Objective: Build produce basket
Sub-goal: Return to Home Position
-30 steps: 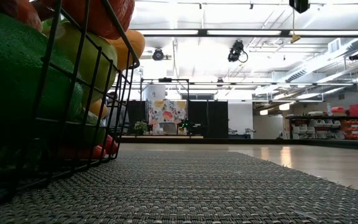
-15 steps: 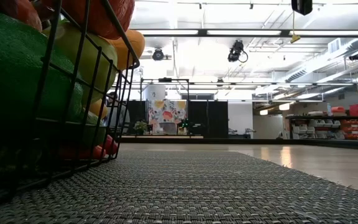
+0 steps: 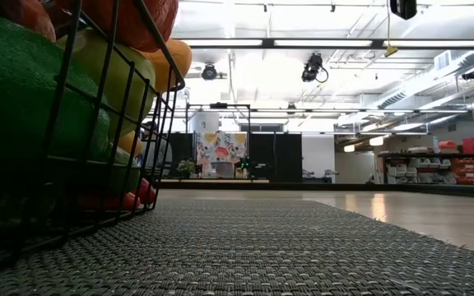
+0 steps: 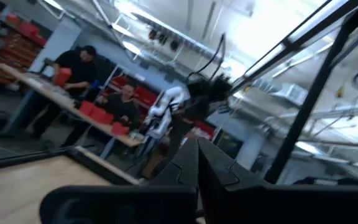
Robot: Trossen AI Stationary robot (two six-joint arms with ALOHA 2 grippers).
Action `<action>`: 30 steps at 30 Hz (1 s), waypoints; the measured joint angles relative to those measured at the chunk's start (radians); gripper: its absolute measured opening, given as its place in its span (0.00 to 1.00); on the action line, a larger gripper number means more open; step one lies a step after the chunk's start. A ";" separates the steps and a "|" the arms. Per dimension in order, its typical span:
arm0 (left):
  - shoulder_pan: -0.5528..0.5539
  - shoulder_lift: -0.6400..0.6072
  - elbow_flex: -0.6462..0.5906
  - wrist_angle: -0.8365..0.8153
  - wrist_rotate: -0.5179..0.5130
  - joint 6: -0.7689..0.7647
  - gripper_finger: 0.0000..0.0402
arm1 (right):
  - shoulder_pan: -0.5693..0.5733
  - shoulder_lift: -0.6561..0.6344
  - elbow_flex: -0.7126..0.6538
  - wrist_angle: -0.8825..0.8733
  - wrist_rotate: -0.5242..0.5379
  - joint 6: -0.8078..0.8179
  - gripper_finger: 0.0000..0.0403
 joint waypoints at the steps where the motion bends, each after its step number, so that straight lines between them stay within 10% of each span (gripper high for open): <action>1: 0.013 0.001 0.000 -0.007 0.010 0.001 0.00 | -0.002 -0.005 0.000 -0.001 0.000 -0.003 0.01; 16: 0.245 0.003 -0.002 -0.093 0.210 -0.076 0.03 | -0.015 -0.131 -0.065 0.011 0.043 -0.099 0.01; 30: 0.246 0.003 -0.003 -0.122 0.209 -0.011 0.03 | 0.002 -0.372 -0.723 0.758 0.033 -0.223 0.02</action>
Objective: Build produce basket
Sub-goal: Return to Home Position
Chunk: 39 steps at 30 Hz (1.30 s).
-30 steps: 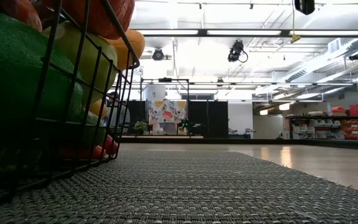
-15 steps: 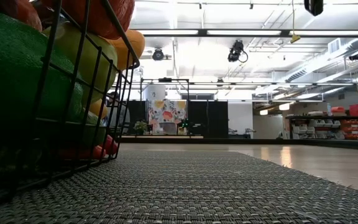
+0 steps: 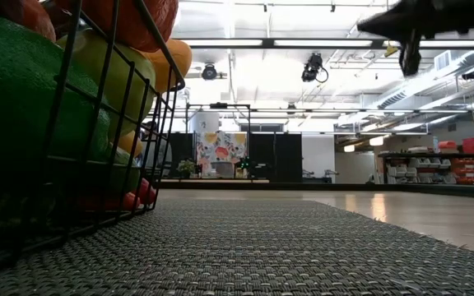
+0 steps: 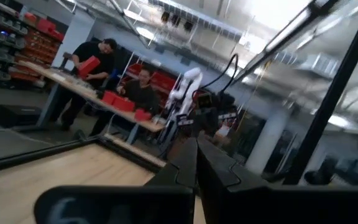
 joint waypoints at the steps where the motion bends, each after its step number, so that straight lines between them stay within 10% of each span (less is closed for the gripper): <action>1: 0.000 0.000 0.000 -0.018 0.000 0.017 0.03 | -0.002 -0.019 -0.038 0.022 0.000 -0.011 0.02; 14: 0.000 0.002 0.000 -0.291 0.021 0.231 0.03 | -0.010 -0.161 -0.332 0.044 -0.156 -0.071 0.02; 39: -0.004 0.007 0.000 -0.286 0.097 0.274 0.06 | -0.142 -0.166 -0.337 -0.022 -0.184 -0.431 0.03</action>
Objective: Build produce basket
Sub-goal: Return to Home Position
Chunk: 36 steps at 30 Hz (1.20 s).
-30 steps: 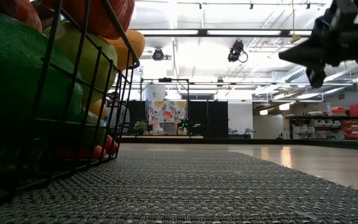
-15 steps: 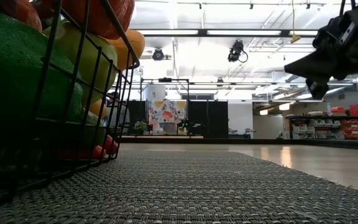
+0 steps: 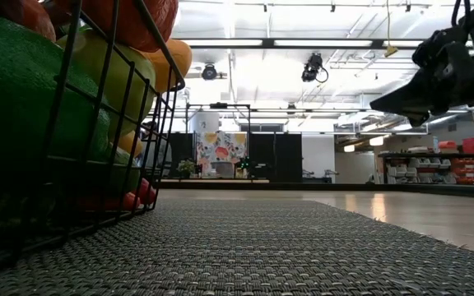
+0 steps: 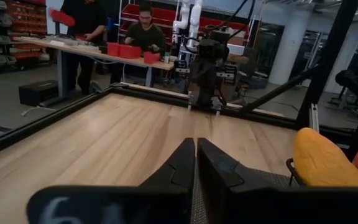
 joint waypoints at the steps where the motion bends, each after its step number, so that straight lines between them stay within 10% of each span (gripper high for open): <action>1: 0.000 0.000 0.000 0.000 0.000 0.000 0.07 | -0.005 0.000 0.000 0.001 0.000 0.009 0.03; 36: 0.000 0.000 0.000 0.003 0.000 0.000 0.05 | 0.031 -0.165 0.001 0.008 -0.008 0.028 0.04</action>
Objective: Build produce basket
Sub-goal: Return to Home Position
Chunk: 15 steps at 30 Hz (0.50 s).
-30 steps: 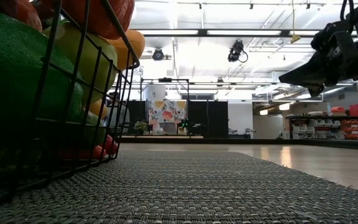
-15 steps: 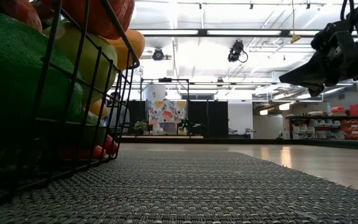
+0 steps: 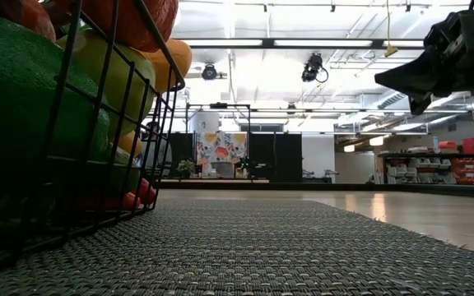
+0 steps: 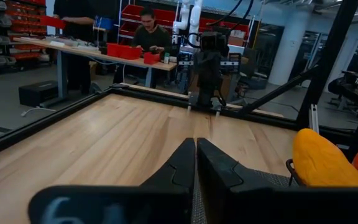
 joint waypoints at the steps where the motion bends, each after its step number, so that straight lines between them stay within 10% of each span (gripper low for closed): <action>1: 0.000 0.000 0.000 0.000 0.000 0.000 0.06 | 0.000 0.000 0.000 0.000 0.000 0.000 0.04; 15: 0.000 0.000 0.000 0.000 0.000 0.000 0.04 | 0.001 -0.026 0.000 -0.079 -0.002 0.000 0.04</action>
